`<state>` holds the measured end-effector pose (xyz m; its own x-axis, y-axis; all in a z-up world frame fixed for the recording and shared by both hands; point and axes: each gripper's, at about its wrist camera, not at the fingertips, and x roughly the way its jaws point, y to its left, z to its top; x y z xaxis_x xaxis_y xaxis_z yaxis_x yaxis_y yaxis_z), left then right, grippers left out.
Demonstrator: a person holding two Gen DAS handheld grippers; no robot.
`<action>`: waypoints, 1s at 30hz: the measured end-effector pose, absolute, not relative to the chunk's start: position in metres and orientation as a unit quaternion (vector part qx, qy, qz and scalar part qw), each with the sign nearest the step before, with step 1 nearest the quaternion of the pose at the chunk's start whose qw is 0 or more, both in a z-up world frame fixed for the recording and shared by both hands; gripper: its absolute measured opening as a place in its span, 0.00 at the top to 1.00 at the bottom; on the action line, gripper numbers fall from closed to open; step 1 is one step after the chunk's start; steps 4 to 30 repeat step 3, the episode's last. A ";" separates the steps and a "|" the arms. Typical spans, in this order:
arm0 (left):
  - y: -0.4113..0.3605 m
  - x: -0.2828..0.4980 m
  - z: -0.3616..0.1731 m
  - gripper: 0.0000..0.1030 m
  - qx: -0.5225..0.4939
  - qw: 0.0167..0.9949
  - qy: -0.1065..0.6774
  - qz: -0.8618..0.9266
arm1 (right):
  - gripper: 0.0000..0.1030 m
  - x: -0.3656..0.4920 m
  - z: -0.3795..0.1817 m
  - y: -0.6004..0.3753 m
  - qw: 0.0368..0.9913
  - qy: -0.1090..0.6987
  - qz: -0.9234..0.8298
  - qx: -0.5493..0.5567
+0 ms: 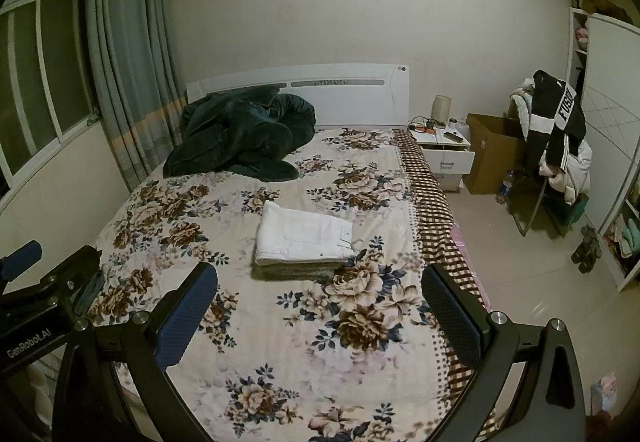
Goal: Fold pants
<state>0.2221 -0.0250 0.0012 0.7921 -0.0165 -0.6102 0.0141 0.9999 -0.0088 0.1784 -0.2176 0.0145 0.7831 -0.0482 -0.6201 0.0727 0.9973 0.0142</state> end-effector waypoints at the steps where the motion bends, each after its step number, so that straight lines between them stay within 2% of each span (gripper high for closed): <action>1: -0.024 0.222 0.003 0.00 0.000 0.948 0.320 -0.008 | 0.00 0.179 0.015 -0.218 0.944 0.327 -0.032 0.019; 30: -0.022 0.222 0.007 0.00 0.001 0.949 0.316 -0.010 | 0.00 0.179 0.014 -0.218 0.944 0.327 -0.032 0.019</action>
